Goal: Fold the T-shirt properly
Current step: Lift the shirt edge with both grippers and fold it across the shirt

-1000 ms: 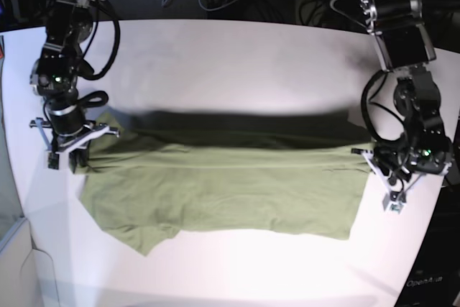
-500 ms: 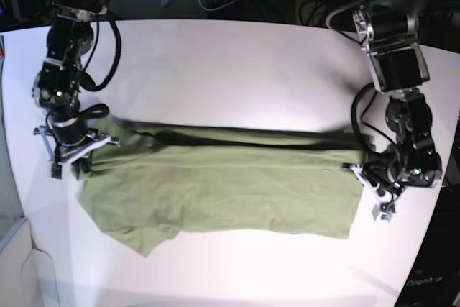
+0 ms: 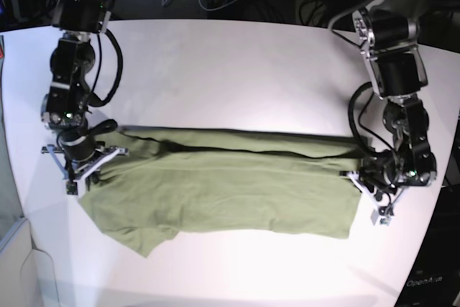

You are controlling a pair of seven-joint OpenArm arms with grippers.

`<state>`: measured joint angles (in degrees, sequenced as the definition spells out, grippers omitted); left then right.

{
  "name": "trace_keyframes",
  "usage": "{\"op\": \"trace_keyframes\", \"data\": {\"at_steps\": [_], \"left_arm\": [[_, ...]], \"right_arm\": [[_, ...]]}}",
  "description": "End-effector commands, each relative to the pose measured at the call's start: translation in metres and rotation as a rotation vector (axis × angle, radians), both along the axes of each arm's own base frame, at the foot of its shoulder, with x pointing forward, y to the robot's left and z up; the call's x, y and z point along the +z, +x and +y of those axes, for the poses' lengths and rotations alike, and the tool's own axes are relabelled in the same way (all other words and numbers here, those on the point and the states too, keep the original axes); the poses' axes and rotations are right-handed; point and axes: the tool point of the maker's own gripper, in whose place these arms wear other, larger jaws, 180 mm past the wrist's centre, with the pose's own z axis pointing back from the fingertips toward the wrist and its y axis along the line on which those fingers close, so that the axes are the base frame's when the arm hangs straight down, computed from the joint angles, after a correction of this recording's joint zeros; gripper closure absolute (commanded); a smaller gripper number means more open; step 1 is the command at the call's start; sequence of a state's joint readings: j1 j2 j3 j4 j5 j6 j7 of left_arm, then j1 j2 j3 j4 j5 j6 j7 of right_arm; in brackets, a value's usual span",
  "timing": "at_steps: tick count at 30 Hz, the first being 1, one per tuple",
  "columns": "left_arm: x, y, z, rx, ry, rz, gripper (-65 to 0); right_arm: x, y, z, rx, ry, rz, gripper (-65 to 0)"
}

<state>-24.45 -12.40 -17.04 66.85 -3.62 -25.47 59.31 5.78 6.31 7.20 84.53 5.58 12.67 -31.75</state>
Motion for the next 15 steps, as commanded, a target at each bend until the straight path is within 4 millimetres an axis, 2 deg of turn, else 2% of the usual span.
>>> {"op": "trace_keyframes", "data": {"at_steps": [1, 10, 15], "left_arm": [[0.022, 0.017, 0.006, 0.005, 0.010, -0.073, -1.2], [0.042, 0.034, 0.005, 0.012, -0.003, -0.153, -1.2], [0.048, 0.041, -0.004, 0.009, -0.019, -0.170, -1.2]], "right_arm": [[0.023, 0.016, 0.000, 0.014, -0.010, -0.078, -0.4], [0.042, 0.030, -0.009, 0.011, -0.032, -0.117, -0.4], [0.020, 0.036, -0.012, 0.000, -0.007, -0.062, -0.4]]}}
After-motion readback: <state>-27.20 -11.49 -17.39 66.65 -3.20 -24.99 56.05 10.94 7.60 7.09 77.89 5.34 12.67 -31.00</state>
